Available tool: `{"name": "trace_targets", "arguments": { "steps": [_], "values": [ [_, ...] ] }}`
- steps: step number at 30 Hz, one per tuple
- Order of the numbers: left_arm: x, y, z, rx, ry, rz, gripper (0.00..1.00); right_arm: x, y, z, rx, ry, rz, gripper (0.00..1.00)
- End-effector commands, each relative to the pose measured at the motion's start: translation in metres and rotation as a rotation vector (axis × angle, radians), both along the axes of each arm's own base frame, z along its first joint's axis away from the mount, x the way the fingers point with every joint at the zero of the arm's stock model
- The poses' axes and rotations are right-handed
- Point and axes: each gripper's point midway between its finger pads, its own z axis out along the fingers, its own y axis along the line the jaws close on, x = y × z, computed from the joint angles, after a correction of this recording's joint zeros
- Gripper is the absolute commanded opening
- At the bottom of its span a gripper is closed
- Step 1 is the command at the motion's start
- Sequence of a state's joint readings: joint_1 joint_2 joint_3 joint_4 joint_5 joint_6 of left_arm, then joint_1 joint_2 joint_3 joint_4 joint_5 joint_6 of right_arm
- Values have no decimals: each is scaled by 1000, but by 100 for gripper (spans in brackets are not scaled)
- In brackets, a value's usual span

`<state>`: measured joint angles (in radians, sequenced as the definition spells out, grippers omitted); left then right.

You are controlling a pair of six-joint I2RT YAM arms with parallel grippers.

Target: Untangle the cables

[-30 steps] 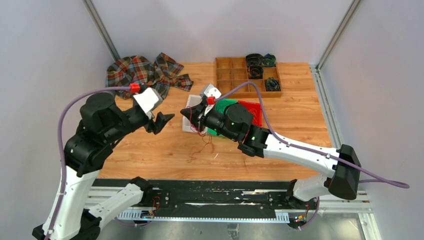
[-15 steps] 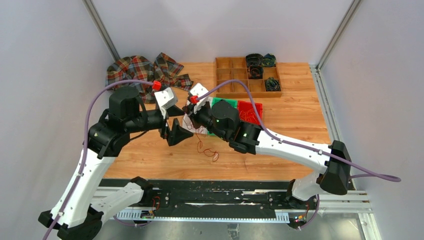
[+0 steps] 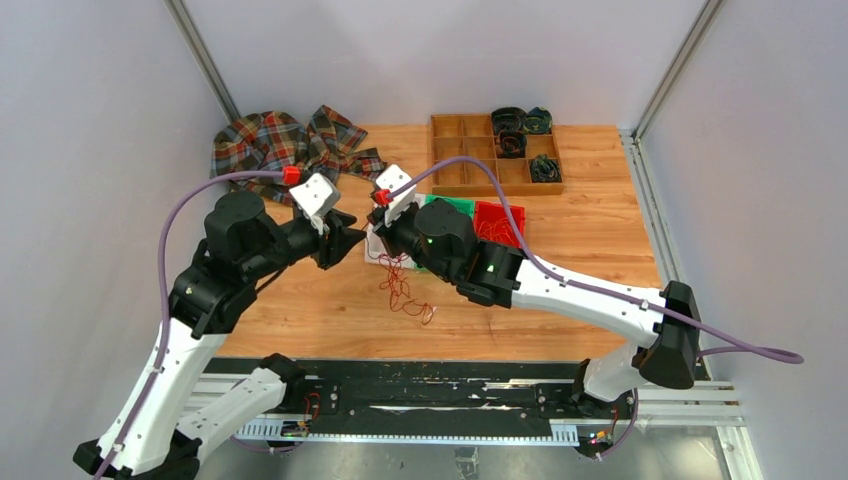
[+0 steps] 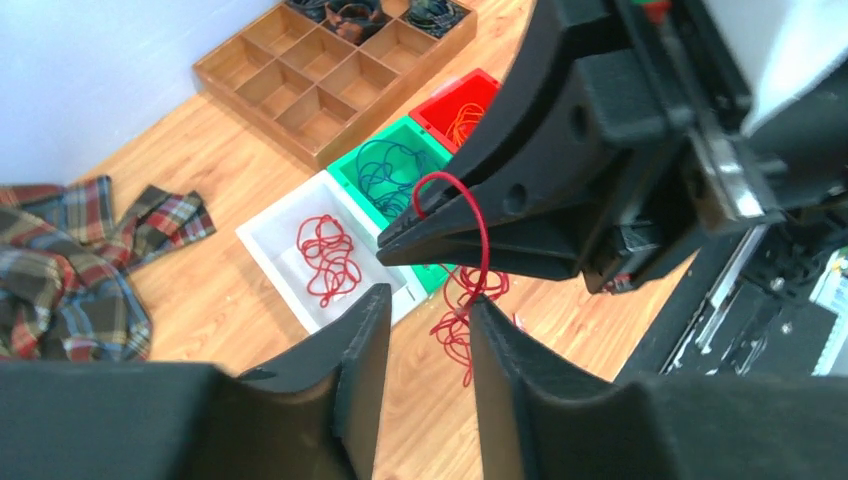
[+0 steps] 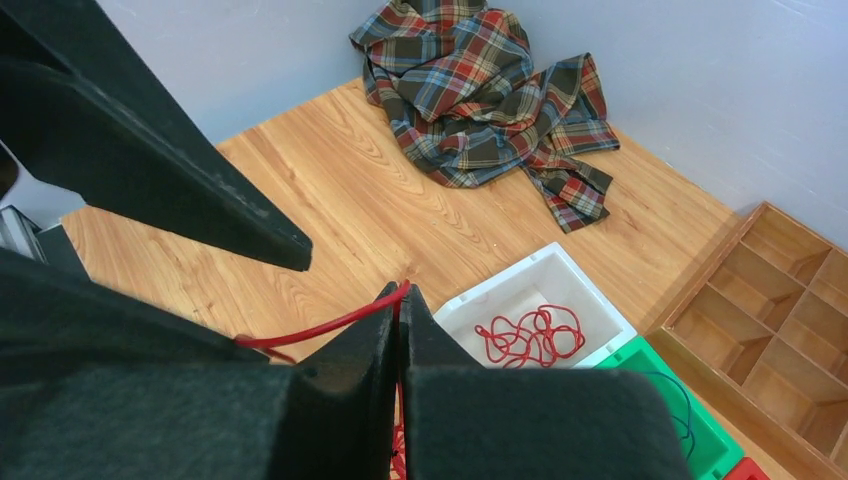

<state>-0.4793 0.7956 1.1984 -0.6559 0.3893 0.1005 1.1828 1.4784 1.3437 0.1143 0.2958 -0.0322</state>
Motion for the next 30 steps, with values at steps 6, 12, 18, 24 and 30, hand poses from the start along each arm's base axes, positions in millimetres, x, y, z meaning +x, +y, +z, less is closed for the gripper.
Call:
{"name": "trace_targets", "arguments": {
  "steps": [6,12,18,24,30],
  "values": [
    [24,10,21,24,-98,96,26,-12,-8,18,40,25,14,1],
    [10,-4,24,2,-88,-14,39,-18,-6,16,41,49,44,1],
    [8,-12,25,13,-99,-73,56,-24,-4,14,36,66,77,1],
    [7,-16,24,28,-115,-113,48,-29,-1,8,17,89,105,1],
    [16,-2,25,76,-157,-34,20,-28,-8,6,30,91,81,1]
  ]
}}
